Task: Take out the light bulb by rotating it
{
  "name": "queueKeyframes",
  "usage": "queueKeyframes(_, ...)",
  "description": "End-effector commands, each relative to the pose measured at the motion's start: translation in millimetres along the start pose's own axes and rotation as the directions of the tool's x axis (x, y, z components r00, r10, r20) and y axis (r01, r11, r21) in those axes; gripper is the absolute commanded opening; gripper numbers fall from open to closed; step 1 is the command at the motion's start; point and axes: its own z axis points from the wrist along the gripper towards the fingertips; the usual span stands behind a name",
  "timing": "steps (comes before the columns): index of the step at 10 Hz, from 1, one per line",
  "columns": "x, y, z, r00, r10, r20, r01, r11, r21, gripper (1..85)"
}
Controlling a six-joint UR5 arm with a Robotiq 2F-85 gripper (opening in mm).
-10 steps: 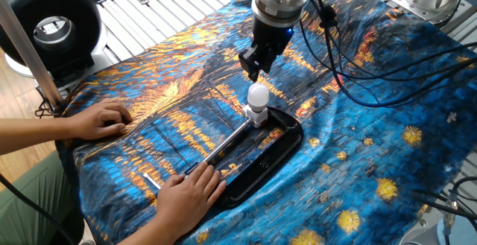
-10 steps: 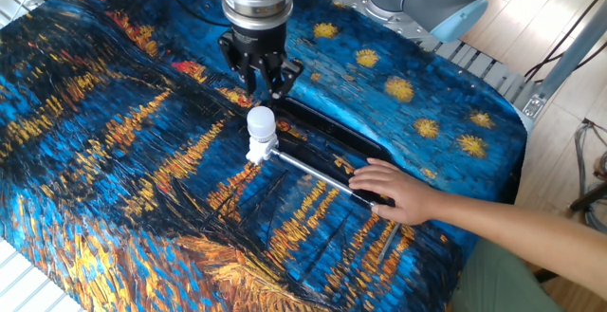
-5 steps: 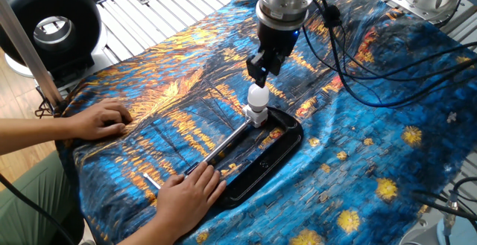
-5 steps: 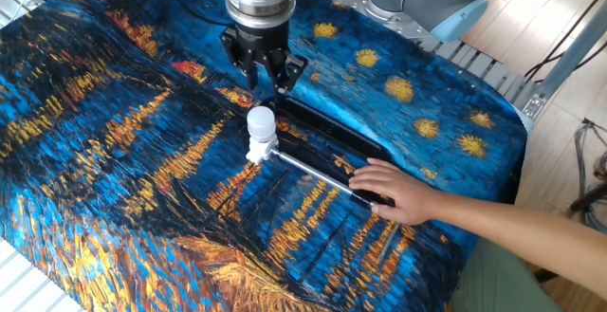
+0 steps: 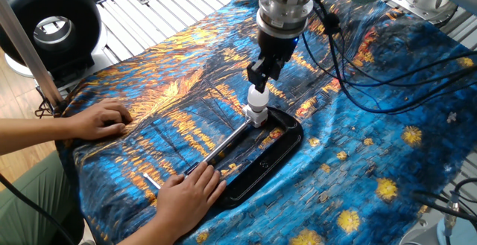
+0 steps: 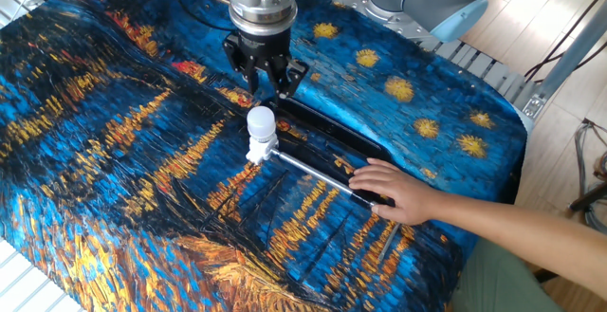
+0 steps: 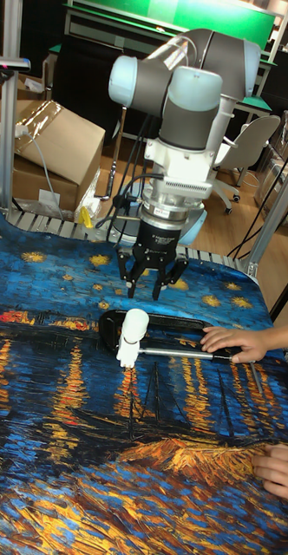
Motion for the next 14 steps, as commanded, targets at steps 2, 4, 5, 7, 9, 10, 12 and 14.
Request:
queueKeyframes(2,-6.3,3.3,4.5,1.0,-0.005,0.016,0.005,1.0,-0.01,47.7)
queueKeyframes(4,-2.2,3.3,2.1,1.0,-0.019,0.001,0.019,1.0,-0.014,47.7)
queueKeyframes(5,-1.0,3.5,2.1,1.0,-0.026,-0.003,0.026,1.0,-0.014,48.3)
queueKeyframes(7,1.0,3.8,2.1,0.999,-0.033,-0.011,0.032,0.999,-0.016,48.7)
queueKeyframes(9,3.8,1.0,2.1,0.999,-0.038,-0.022,0.038,0.999,-0.006,48.7)
queueKeyframes(10,2.6,1.2,2.1,0.999,-0.035,-0.017,0.035,0.999,-0.006,48.3)
queueKeyframes(12,-2.2,-1.5,2.2,0.999,-0.051,0.001,0.051,0.999,0.005,48.3)
queueKeyframes(14,-2.5,-5.0,4.6,0.998,-0.063,-0.008,0.063,0.998,0.016,48.3)
